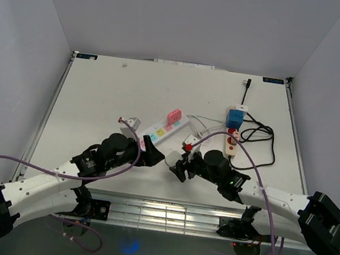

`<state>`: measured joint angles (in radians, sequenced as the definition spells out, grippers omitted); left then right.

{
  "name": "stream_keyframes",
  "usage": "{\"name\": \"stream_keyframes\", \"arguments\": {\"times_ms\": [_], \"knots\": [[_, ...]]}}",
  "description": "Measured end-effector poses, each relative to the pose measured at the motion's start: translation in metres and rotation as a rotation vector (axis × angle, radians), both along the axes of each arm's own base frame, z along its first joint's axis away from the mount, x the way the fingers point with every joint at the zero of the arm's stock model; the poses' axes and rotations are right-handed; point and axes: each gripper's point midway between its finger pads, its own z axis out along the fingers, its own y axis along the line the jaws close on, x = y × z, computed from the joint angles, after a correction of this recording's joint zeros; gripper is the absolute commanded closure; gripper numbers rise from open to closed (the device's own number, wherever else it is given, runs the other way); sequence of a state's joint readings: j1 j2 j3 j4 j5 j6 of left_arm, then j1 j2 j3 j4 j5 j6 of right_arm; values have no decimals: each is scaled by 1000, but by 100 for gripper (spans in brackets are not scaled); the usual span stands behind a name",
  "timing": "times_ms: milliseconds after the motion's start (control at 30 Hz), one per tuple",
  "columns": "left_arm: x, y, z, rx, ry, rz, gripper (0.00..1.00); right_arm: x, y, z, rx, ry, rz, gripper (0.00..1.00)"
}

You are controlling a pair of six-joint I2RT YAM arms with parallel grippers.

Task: Insert the plug
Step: Pick up the plug from the center of the board.

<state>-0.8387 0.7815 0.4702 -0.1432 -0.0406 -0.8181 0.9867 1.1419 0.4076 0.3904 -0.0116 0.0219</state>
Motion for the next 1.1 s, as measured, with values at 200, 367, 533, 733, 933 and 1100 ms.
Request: {"name": "stream_keyframes", "arguments": {"times_ms": [200, 367, 533, 733, 933, 1100], "knots": [[6, -11, -14, 20, 35, -13, 2, -7, 3, 17, 71, -47, 26, 43], [9, -23, -23, 40, 73, -43, 2, -9, 4, 19, 80, -57, 27, 45], [11, -32, -20, 31, 77, -65, 2, -8, 4, 20, 73, -82, 21, 45], [14, -40, -12, 9, 66, -91, 2, -8, 5, 21, 66, -99, 20, 45], [14, -47, -7, -19, 55, -113, 2, -7, 5, 21, 58, -116, 14, 46], [15, -51, -25, 15, 107, -116, 15, -8, 5, 17, 36, -129, 10, 47]]}}
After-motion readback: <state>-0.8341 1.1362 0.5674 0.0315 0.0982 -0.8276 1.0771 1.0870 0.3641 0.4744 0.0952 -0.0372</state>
